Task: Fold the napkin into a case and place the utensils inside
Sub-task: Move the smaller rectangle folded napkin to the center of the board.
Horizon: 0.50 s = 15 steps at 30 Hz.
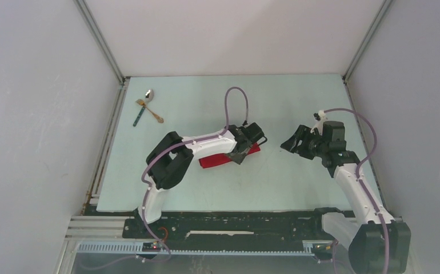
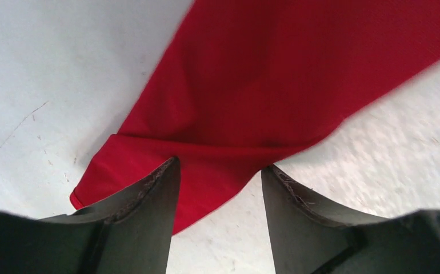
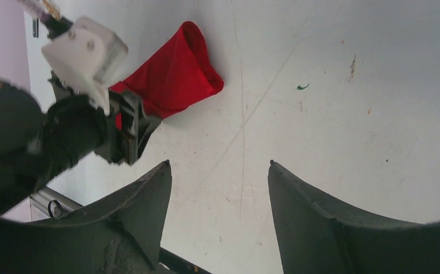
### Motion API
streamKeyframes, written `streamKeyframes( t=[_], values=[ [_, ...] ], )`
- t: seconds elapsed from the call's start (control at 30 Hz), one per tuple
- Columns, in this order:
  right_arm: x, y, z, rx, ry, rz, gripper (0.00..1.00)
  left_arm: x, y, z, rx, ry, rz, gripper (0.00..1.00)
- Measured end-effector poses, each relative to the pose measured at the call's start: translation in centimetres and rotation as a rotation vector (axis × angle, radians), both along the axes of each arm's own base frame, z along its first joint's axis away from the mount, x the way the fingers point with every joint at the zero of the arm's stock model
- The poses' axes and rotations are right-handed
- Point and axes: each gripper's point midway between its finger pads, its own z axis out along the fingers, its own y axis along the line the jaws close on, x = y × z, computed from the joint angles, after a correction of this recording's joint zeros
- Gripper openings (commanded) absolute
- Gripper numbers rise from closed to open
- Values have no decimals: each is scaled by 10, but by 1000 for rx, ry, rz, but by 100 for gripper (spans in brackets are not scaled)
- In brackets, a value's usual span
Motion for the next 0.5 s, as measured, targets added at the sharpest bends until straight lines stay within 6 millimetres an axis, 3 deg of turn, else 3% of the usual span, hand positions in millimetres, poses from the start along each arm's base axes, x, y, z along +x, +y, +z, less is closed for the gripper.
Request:
streamKeyframes(
  t=[0.23,0.37,0.5],
  values=[
    [-5,11,4,6,-15,51,70,46,50,-4,-12,-8,243,59],
    [-9,19,4,7,-16,83,70,84,81,-3,-39,-18,388,59],
    [-10,24,5,12,-18,102,70,125,96,-5,-109,-10,500,60]
  ],
)
